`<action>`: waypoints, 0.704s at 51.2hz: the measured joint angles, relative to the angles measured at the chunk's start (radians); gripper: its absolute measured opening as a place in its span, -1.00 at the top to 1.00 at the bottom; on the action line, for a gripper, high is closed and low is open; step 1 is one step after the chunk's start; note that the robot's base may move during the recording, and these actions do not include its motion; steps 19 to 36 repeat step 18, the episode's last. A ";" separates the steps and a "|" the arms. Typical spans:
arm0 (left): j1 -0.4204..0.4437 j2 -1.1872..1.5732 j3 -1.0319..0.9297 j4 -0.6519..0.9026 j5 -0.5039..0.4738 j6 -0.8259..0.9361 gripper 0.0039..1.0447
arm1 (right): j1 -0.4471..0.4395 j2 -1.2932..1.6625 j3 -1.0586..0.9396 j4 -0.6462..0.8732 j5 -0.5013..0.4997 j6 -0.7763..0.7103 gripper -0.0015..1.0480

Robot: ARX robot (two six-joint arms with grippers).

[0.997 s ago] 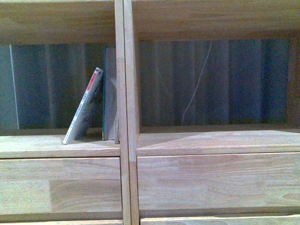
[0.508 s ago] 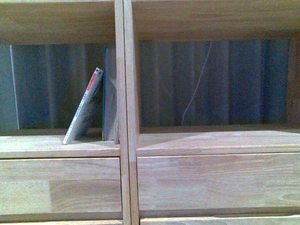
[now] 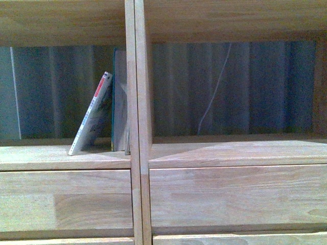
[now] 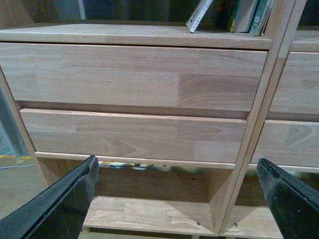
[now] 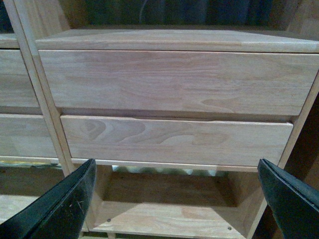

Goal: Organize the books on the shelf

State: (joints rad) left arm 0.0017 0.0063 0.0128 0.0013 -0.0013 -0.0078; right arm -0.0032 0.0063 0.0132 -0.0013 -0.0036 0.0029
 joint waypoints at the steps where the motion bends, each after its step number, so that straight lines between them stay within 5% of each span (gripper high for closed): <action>1: 0.000 0.000 0.000 0.000 0.000 0.000 -0.87 | 0.000 0.000 0.000 0.000 0.000 0.000 -0.86; 36: 0.000 0.000 0.000 0.000 0.000 0.000 -0.87 | 0.000 0.000 0.000 0.000 0.000 0.000 -0.87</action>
